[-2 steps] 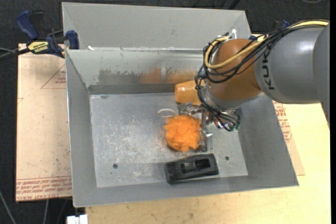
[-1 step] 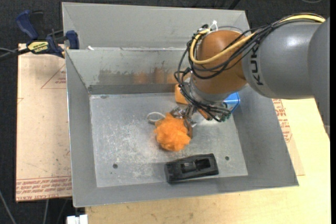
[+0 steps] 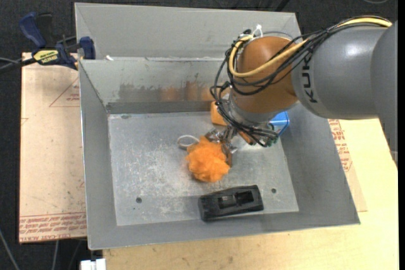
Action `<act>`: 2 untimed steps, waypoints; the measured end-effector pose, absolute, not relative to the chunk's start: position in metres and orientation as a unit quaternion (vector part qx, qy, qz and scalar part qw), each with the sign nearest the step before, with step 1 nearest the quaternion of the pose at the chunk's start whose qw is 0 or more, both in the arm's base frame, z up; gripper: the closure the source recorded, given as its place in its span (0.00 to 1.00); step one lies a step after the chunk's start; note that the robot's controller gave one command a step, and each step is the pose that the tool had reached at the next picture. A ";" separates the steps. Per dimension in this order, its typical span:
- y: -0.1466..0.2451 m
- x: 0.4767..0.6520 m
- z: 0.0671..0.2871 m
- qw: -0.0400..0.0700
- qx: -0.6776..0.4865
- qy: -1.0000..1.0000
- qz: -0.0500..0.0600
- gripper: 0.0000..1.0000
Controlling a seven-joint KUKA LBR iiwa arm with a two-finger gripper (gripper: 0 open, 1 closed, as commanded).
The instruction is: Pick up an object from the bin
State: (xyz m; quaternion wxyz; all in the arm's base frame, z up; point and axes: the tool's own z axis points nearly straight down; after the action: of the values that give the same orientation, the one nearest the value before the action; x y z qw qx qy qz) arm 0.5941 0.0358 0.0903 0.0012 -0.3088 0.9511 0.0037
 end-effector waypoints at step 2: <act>0.036 0.623 0.174 0.003 -0.324 0.946 0.004 1.00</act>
Offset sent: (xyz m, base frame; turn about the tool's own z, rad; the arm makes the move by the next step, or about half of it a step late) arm 0.0296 -0.0010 0.0852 -0.0354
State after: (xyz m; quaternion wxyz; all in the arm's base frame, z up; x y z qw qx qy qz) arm 0.6226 0.0361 0.1740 0.0033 -0.3236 0.9462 0.0038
